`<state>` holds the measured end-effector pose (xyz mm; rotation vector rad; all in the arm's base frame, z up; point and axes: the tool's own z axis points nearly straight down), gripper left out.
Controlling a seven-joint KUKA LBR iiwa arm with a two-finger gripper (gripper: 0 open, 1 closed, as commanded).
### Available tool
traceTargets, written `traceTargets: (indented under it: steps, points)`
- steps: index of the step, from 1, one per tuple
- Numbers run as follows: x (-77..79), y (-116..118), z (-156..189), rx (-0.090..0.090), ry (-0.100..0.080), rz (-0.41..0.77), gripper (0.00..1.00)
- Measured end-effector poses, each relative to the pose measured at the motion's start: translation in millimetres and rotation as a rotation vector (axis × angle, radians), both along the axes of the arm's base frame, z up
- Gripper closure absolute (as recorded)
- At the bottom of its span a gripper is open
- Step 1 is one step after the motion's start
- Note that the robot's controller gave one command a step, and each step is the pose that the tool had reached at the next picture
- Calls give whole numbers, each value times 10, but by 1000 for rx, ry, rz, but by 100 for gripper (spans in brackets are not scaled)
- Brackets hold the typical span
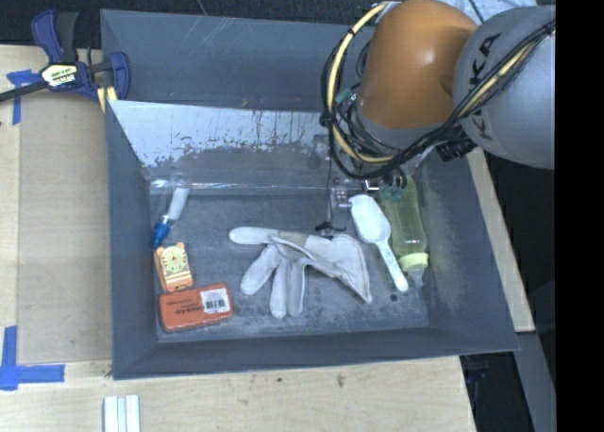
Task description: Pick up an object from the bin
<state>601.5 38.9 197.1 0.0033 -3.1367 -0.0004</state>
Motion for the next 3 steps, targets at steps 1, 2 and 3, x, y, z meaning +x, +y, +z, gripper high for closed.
traceTargets:
  steps: [1, 2, 3]
  points:
    - [14, -1, 51, 0, -8, -1, 0]
    - [4, -81, -452, 0, -15, 23, 0]
    - [-177, -215, -892, 0, -8, 140, 0]
